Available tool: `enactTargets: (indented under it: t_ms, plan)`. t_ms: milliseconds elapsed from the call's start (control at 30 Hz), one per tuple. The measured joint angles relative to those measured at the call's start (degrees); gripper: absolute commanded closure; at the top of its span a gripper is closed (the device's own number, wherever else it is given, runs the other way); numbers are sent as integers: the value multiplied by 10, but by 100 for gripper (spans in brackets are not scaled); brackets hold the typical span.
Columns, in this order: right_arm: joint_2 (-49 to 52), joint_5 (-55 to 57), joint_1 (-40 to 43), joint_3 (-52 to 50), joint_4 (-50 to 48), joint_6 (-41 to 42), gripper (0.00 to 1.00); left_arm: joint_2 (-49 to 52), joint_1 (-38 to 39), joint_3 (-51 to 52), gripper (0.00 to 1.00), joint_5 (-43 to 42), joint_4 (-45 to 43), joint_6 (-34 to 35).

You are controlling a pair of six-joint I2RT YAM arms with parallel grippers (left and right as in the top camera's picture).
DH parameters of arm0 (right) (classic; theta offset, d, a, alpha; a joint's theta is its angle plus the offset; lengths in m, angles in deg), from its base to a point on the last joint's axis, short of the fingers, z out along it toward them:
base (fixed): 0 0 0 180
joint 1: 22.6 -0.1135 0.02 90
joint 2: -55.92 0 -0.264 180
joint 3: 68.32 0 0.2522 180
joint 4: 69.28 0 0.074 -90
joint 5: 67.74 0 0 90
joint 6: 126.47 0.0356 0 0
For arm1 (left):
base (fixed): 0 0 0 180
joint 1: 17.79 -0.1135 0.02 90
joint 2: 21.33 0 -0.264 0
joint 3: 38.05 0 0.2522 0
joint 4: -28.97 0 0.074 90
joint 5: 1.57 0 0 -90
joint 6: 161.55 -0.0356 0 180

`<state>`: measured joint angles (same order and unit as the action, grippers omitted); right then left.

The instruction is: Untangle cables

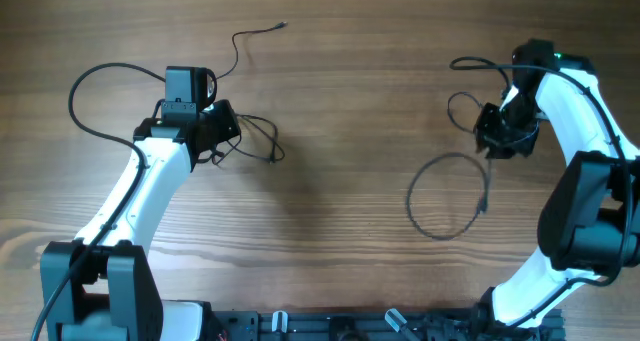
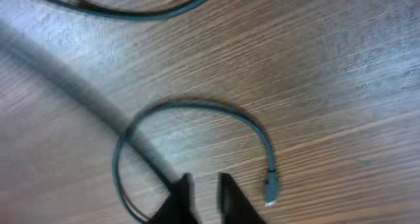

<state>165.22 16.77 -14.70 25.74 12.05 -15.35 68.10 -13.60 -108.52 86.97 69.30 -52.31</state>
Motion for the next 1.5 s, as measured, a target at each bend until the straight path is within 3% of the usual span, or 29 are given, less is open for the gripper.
enactTargets:
  t_ms: [133,233,367,433,767,1000,1033,1067,1100,1133,1233,1267,1400,1500]
  plan:
    - [0,0,-14,-2,-14,75,70,0,0,0,92,0,0,0]
    - [0,1,-21,-47,-70,95,76,0,0,0,91,0,0,0]
    - [3,3,-23,-123,-127,121,76,1,0,0,91,0,0,0]
    - [-5,6,-23,-153,-164,133,96,1,0,1,91,0,-2,0]
    - [-45,113,-28,-256,-508,182,96,2,0,1,90,0,-9,0]
    - [-12,135,-3,-276,-696,96,96,2,0,1,87,0,-24,0]
    - [-12,135,0,-271,-690,73,84,2,0,1,87,0,-27,0]
    - [-12,135,2,-260,-682,52,60,2,0,1,86,0,-31,0]
    - [-12,135,3,-243,-667,33,24,3,0,1,85,0,-35,0]
    - [-15,135,3,-225,-649,21,0,3,0,1,85,0,-38,0]
    - [-66,135,3,-196,-598,-2,0,3,0,1,82,0,-40,1]
    - [-93,135,3,-193,-581,-4,0,3,0,1,78,0,-40,1]
    - [-177,114,3,-187,-494,-7,0,3,0,2,30,0,-46,7]
    - [-194,-12,3,-186,-432,-6,0,3,0,2,12,0,-48,7]
